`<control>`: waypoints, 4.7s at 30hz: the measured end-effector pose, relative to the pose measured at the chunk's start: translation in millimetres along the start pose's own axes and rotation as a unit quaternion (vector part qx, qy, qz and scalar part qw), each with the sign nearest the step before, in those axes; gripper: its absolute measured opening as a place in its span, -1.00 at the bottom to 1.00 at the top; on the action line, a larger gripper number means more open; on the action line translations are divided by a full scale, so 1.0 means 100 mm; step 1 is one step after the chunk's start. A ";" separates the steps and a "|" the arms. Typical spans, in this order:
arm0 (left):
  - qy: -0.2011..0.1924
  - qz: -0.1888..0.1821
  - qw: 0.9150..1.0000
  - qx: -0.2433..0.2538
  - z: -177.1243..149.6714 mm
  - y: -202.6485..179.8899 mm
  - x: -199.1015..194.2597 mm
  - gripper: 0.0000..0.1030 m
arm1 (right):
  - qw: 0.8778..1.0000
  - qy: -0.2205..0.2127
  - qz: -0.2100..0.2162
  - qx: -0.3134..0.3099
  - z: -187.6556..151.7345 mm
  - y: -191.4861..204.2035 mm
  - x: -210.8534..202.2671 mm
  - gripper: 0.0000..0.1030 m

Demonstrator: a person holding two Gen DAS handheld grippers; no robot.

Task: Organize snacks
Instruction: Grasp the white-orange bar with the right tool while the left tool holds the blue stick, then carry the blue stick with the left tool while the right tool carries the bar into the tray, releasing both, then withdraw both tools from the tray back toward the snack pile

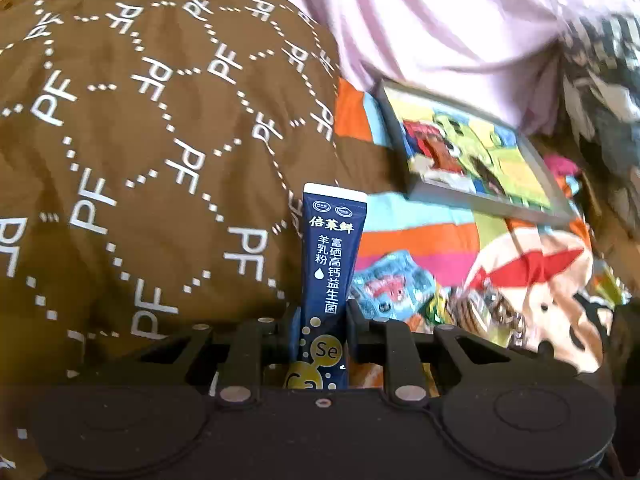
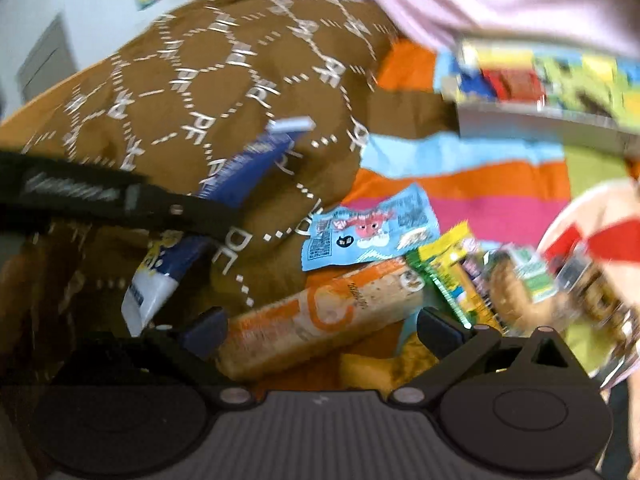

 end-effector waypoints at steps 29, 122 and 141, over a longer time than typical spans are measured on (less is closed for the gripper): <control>0.007 -0.017 1.000 0.000 -0.03 -0.03 0.01 -0.53 | 0.996 0.081 0.018 0.027 -0.22 -0.09 0.09 0.28; -0.033 -0.037 0.997 0.055 0.87 -2.48 2.22 0.38 | 0.957 -0.142 -0.253 -0.012 0.60 -2.87 -0.64 0.68; -0.164 -0.058 0.982 0.067 0.54 -2.26 0.86 0.99 | 0.916 -0.299 -0.266 0.030 0.26 -2.18 -1.67 1.00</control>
Point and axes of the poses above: each gripper's, at about its wrist camera, not at the fingertips, and x roughly the way its jaws point, y to its left, z to its top, the point moved 2 cm from there along x, roughly the way its jaws point, and after that the axes turned 14 degrees about -x, right-handed, at the moved point
